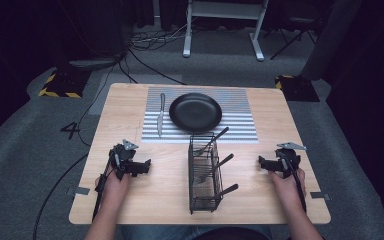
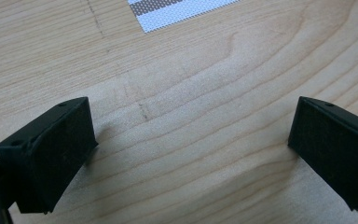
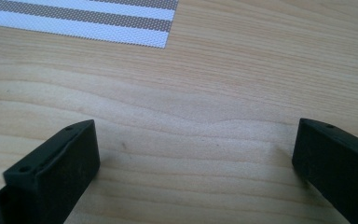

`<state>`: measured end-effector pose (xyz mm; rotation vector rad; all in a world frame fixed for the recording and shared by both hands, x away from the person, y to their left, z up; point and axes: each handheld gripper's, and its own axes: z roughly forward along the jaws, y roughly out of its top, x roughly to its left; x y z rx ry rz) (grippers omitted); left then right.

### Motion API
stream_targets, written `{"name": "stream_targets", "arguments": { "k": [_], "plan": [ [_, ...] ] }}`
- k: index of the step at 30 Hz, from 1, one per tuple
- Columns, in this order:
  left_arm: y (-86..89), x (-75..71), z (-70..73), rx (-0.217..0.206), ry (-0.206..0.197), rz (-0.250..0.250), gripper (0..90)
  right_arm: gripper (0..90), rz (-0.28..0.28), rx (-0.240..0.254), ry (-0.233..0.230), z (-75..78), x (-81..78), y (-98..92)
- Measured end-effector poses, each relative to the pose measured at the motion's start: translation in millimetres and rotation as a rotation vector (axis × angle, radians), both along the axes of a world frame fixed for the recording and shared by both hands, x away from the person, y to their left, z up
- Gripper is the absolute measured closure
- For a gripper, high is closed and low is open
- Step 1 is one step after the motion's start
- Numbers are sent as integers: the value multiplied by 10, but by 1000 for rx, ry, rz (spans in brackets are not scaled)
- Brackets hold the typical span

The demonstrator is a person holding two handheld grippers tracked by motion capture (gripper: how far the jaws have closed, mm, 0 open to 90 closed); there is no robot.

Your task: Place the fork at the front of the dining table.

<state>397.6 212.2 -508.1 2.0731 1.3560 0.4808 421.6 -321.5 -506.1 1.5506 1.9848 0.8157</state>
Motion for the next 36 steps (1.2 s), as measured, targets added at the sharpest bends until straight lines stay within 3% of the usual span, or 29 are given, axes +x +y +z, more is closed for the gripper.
{"name": "stream_targets", "arguments": {
  "k": [6,10,14,20,23,26,27,28,30,31,36],
  "plan": [
    [13,1,0,0,-1,-14,7,47,38,-2,-2,11,-23,-38],
    [18,0,-1,-3,0,-20,8,181,82,1,-13,40,-70,-36],
    [18,0,-1,-2,-1,-20,8,239,72,-12,25,85,-83,-32],
    [12,0,-2,-1,-1,-17,5,258,182,-73,81,163,-149,30],
    [9,-1,-2,-2,-1,-16,6,238,215,-52,105,210,-189,74],
    [5,-2,-1,-1,0,-14,5,267,257,11,82,342,-274,73],
    [5,-2,-1,-1,0,-14,5,267,257,11,82,342,-274,73],
    [5,-2,-1,-1,0,-14,5,298,292,51,54,482,-360,87],
    [5,-2,-1,-1,0,-15,5,307,306,60,42,530,-391,94],
    [5,-2,-1,-1,0,-14,5,326,337,73,14,658,-484,129],
    [3,-3,-1,-1,0,-14,5,342,397,87,-30,876,-680,230]
  ]
}}
